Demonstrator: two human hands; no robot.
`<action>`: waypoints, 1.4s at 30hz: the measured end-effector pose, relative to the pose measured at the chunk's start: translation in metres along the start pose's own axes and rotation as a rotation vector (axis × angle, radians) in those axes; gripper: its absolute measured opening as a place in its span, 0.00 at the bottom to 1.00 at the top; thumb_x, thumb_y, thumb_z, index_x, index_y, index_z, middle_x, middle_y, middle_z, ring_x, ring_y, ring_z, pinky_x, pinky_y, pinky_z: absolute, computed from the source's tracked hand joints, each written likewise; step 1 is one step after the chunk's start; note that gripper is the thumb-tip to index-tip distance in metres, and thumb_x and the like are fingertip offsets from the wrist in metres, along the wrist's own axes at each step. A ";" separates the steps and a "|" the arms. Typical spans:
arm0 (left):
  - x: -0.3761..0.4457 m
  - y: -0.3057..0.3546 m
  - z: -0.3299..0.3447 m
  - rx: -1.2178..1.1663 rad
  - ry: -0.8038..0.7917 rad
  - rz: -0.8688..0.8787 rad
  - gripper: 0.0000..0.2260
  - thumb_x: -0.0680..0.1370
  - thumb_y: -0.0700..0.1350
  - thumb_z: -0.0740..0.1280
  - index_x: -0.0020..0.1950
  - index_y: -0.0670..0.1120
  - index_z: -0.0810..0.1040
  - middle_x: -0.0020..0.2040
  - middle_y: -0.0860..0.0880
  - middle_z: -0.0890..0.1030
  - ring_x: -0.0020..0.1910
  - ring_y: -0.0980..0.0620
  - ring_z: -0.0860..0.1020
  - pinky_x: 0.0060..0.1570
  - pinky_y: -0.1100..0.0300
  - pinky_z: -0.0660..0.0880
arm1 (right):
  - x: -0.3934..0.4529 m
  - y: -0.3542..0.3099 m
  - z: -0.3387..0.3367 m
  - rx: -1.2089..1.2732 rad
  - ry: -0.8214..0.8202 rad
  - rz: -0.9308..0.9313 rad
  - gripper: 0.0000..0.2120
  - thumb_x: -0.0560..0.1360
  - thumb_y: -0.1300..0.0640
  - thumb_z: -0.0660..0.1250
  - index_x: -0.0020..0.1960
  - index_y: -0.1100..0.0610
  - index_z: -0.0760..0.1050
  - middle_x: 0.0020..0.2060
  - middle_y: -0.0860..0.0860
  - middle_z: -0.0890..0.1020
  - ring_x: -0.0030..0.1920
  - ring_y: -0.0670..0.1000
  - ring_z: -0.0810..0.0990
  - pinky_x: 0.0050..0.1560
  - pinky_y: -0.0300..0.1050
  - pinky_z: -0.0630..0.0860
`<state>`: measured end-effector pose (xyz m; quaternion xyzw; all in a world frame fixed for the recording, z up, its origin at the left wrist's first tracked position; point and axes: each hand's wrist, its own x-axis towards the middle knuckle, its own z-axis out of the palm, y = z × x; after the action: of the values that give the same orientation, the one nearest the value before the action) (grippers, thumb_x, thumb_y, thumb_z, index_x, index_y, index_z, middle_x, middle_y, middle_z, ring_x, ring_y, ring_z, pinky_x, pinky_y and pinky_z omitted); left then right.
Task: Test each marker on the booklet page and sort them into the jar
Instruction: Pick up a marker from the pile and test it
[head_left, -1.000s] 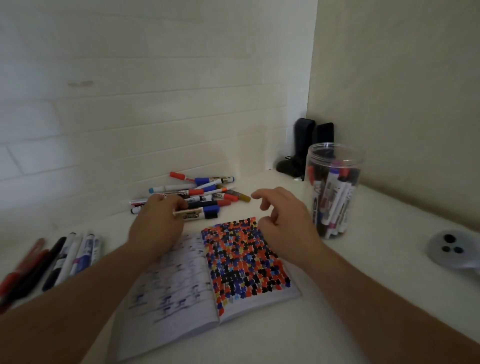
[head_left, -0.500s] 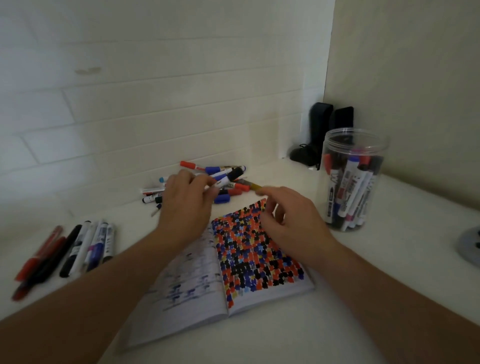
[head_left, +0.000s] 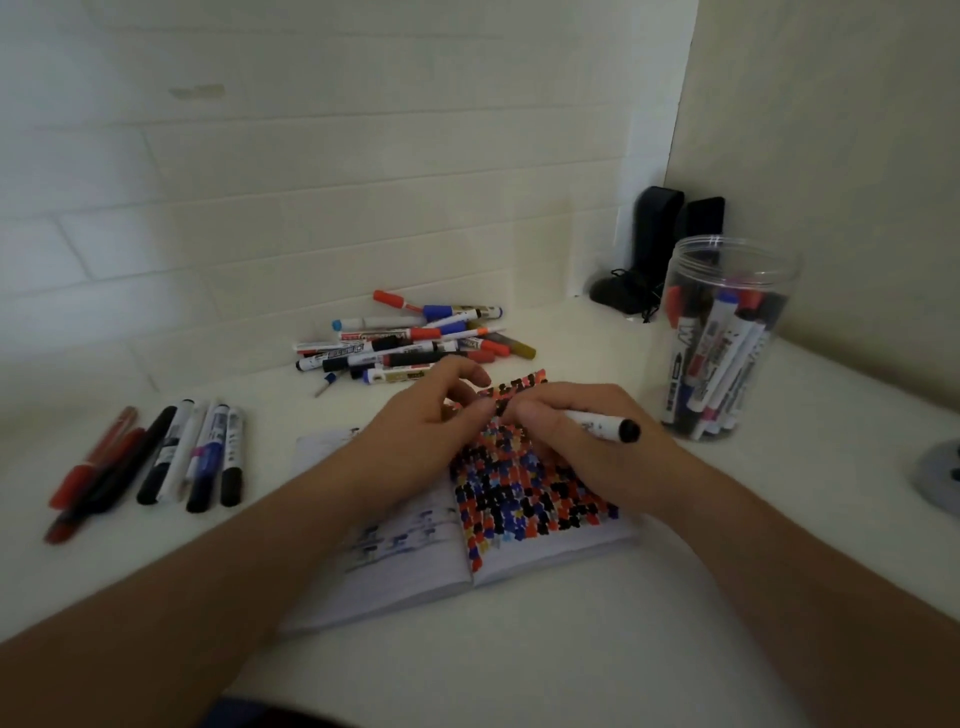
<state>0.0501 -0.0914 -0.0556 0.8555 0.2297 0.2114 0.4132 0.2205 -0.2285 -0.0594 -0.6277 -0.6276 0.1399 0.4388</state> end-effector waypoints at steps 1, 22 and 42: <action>-0.003 -0.003 0.000 0.062 -0.025 0.020 0.08 0.83 0.55 0.63 0.63 0.60 0.73 0.55 0.59 0.79 0.47 0.62 0.80 0.52 0.59 0.78 | 0.000 -0.002 0.001 0.111 -0.032 0.054 0.07 0.84 0.50 0.63 0.54 0.50 0.79 0.36 0.49 0.82 0.35 0.46 0.79 0.37 0.39 0.76; -0.007 -0.023 0.003 0.131 -0.155 0.144 0.16 0.80 0.43 0.65 0.62 0.54 0.61 0.43 0.50 0.78 0.39 0.53 0.76 0.43 0.46 0.78 | 0.000 -0.009 -0.004 0.640 0.072 0.280 0.09 0.80 0.58 0.66 0.41 0.54 0.74 0.30 0.54 0.76 0.28 0.52 0.70 0.25 0.40 0.64; -0.003 -0.020 -0.009 0.310 -0.319 0.127 0.36 0.68 0.57 0.81 0.71 0.63 0.67 0.57 0.64 0.73 0.56 0.64 0.73 0.54 0.63 0.72 | -0.023 -0.036 0.022 0.241 -0.237 0.288 0.11 0.72 0.65 0.77 0.39 0.62 0.75 0.29 0.54 0.79 0.27 0.49 0.76 0.28 0.37 0.73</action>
<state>0.0383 -0.0760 -0.0670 0.9440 0.1371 0.0614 0.2937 0.1767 -0.2472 -0.0546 -0.6330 -0.5573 0.3482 0.4091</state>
